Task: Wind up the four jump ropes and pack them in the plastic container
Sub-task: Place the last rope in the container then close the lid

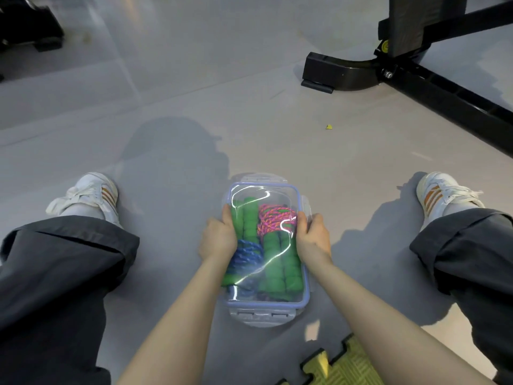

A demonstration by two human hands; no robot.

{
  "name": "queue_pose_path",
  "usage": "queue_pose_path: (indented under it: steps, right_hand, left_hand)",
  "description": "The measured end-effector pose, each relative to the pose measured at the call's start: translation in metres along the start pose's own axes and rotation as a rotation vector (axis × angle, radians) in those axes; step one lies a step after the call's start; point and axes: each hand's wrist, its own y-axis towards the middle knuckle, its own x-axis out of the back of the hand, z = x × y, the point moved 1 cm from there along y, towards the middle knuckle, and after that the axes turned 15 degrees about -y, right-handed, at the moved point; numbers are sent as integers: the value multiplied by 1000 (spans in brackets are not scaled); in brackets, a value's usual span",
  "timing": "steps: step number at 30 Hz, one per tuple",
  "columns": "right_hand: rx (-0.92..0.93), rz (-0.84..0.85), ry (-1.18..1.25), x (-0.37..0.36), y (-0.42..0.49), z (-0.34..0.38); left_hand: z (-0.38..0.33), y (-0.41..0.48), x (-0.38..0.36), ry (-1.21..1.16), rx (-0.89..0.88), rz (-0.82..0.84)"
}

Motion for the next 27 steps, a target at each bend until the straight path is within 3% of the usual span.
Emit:
queue_pose_path:
  steps: [7,8,10,12,13,16,21,23,25,27]
  right_hand:
    - [41,26,-34,5,8,2]
    - [39,28,-32,5,7,2]
    - [43,26,-25,5,7,1]
    - [38,31,-14,5,9,0]
    - [34,35,-6,4,9,0]
    - [17,56,56,2,12,-4]
    - [-50,107,267,4,9,-8]
    - [47,-69,145,6,8,-8]
    - [196,-237,-140,7,6,-5]
    - [245,-226,-247,6,2,-2]
  left_hand:
    - [-5,-15,-5,55,-70,-179]
    - [-6,-16,-5,96,-161,-210]
    - [-8,-18,-8,185,-517,-288]
    - [-6,-20,-17,278,-934,-177]
    - [-3,-24,-22,326,-1051,-53]
    - [-4,-38,-31,486,-972,235]
    - [-1,-38,-39,599,-955,182]
    - [1,-35,-39,574,-988,138]
    - [1,-36,-38,537,-1016,125]
    - [1,-37,-38,541,-1038,121]
